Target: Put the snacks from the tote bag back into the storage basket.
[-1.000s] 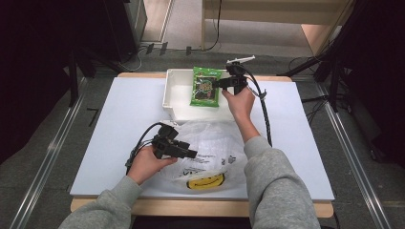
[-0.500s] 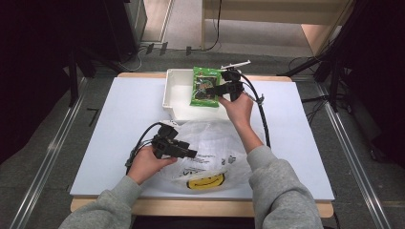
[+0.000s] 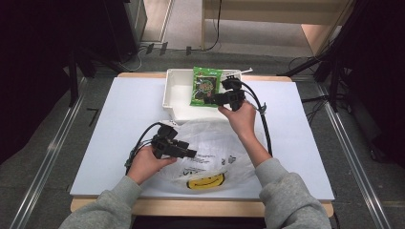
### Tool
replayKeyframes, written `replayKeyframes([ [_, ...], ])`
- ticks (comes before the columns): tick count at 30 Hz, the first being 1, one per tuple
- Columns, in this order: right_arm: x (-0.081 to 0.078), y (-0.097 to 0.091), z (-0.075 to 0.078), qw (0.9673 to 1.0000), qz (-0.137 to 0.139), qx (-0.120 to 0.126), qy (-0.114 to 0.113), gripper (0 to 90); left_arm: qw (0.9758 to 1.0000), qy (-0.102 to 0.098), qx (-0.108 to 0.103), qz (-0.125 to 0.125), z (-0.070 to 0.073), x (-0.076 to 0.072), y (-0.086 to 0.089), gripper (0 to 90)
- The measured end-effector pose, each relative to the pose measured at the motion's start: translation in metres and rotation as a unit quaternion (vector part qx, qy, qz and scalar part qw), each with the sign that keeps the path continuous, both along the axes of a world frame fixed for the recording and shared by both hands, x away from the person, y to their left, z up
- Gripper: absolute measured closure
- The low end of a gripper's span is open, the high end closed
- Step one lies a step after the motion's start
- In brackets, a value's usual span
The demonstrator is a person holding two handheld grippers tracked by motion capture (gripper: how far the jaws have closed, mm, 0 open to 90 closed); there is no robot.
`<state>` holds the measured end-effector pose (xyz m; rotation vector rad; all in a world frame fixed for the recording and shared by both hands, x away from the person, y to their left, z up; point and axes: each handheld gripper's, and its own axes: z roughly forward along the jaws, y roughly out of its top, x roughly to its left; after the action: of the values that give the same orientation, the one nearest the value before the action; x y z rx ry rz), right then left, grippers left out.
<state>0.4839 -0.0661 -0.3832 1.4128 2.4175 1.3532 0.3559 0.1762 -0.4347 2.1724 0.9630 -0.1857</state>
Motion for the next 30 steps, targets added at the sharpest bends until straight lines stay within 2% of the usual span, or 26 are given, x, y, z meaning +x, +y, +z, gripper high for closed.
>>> replayKeyframes([
  [9, -0.024, -0.006, 0.0, 0.9998, 0.02, 0.005, -0.007, 44.4, 1.0, 0.005, -0.004, 0.005, 0.0, 0.001, 0.001, 42.3],
  [12, -0.032, -0.006, -0.001, 0.9995, 0.027, -0.008, -0.016, 44.2, 1.0, 0.003, -0.002, 0.004, 0.0, 0.001, 0.002, 42.1],
  [20, -0.053, -0.01, -0.001, 0.9989, 0.042, -0.01, -0.019, 44.1, 1.0, 0.005, -0.004, 0.004, 0.002, 0.0, 0.003, 41.8],
  [30, -0.078, -0.028, -0.001, 0.9984, 0.049, -0.004, -0.028, 43.6, 1.0, -0.001, 0.0, 0.005, 0.003, -0.001, 0.006, 41.6],
])
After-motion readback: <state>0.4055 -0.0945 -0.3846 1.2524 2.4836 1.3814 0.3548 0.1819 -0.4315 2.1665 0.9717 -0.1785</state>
